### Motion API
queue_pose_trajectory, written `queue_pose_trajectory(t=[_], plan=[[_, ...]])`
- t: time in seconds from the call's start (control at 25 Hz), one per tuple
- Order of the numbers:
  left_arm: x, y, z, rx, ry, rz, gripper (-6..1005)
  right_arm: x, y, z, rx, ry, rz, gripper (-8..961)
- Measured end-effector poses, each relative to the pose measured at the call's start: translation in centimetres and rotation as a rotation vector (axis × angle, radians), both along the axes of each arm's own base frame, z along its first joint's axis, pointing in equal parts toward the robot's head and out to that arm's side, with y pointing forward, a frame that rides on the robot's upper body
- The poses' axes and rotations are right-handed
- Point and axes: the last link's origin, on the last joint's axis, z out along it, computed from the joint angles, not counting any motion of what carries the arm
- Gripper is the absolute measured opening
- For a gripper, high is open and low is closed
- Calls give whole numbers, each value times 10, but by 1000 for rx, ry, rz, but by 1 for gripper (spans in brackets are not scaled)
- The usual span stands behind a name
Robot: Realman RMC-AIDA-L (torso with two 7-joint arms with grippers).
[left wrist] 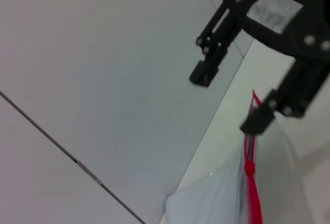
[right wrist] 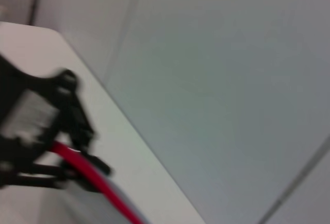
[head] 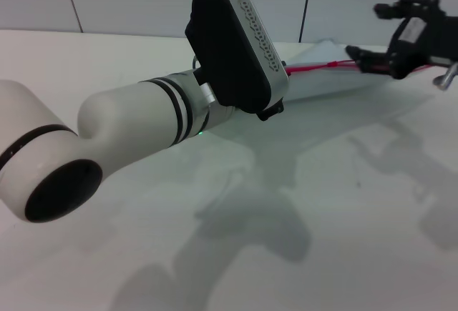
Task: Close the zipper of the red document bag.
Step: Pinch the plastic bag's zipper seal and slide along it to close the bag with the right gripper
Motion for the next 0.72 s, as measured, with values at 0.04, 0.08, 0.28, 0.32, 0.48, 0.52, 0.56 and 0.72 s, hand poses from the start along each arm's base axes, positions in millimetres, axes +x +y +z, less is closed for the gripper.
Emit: queue_pose_trajectory(t=[0.04, 0.08, 0.28, 0.32, 0.48, 0.52, 0.56, 0.72], plan=[[0, 0, 0, 0, 0, 0, 85, -4, -3, -2, -5, -17, 25, 771], [0, 0, 0, -1, 0, -1, 85, -7, -5, -4, -9, -33, 41, 761], [1, -1, -1, -3, -1, -1, 88, -21, -14, -16, -46, -119, 117, 716], [1, 0, 0, -4, -8, 4, 88, -22, -16, -19, -53, -139, 128, 711], [1, -1, -1, -13, -24, 12, 91, -22, -19, -28, -70, -192, 152, 695], [2, -1, -1, -15, -27, 13, 91, -22, -20, -29, -73, -194, 155, 694], [2, -1, -1, -16, -28, 14, 92, -22, -20, -30, -74, -196, 157, 693], [2, -2, -2, -18, -25, 11, 94, -22, -19, -31, -66, -202, 162, 688]])
